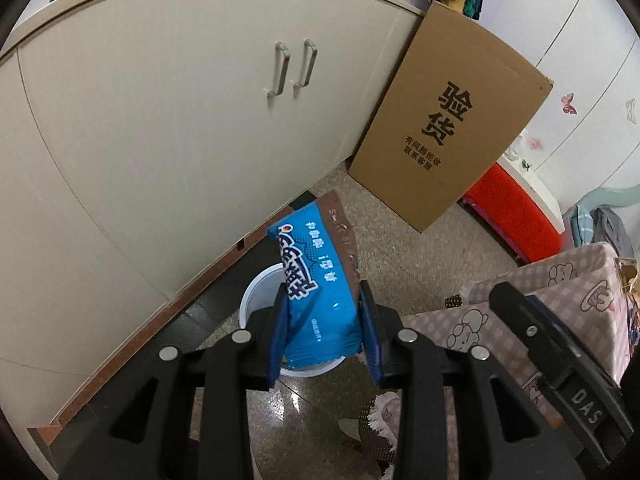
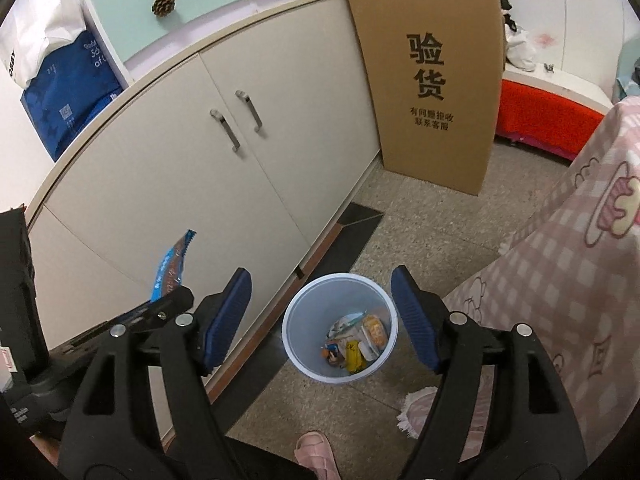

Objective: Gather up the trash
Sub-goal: 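Open the left tool to drop the blue wrapper into the wastebasket, then move both tools back over the table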

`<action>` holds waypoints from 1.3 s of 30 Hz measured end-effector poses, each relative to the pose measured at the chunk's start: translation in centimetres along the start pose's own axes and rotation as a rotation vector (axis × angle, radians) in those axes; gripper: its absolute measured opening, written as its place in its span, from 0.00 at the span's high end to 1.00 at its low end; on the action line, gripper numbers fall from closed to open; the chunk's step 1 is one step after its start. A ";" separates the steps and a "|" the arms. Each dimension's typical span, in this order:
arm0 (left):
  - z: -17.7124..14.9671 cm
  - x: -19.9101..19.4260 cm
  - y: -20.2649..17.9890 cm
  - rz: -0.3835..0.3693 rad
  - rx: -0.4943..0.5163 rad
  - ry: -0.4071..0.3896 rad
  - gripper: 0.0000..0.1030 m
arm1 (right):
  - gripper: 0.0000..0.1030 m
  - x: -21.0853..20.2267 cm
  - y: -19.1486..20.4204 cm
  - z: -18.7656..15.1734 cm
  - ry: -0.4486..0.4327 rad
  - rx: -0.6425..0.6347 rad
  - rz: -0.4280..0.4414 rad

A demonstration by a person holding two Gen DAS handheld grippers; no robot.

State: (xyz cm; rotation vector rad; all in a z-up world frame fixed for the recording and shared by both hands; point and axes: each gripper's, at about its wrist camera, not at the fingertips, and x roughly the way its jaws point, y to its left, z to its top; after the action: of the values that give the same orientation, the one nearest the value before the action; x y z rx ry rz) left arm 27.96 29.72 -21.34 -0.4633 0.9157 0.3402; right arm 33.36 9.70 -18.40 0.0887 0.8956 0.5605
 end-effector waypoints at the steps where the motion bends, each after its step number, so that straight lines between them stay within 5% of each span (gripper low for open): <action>1: -0.1 0.0 -0.1 -0.002 0.003 0.002 0.68 | 0.30 -0.2 -0.1 0.0 -0.006 -0.001 -0.001; 19: 0.7 1.6 -2.1 0.000 0.043 0.027 0.67 | 0.29 -1.7 -1.0 0.5 -0.125 0.016 -0.027; 22: 1.1 2.0 -2.7 0.003 0.049 0.034 0.62 | 0.28 -1.8 -1.2 0.5 -0.145 0.023 -0.036; 27: 1.7 2.4 -3.0 0.024 0.035 0.042 0.36 | 0.28 -1.6 -1.4 0.5 -0.145 0.038 -0.041; 39: 1.4 0.4 -3.4 0.024 0.048 0.011 0.35 | 0.28 -2.9 -1.3 0.3 -0.136 0.047 -0.042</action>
State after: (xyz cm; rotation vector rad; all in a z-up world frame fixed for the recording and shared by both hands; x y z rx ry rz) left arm 30.70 27.60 -20.19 -0.4108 0.9389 0.3366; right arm 32.74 7.18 -16.59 0.1490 0.7762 0.4883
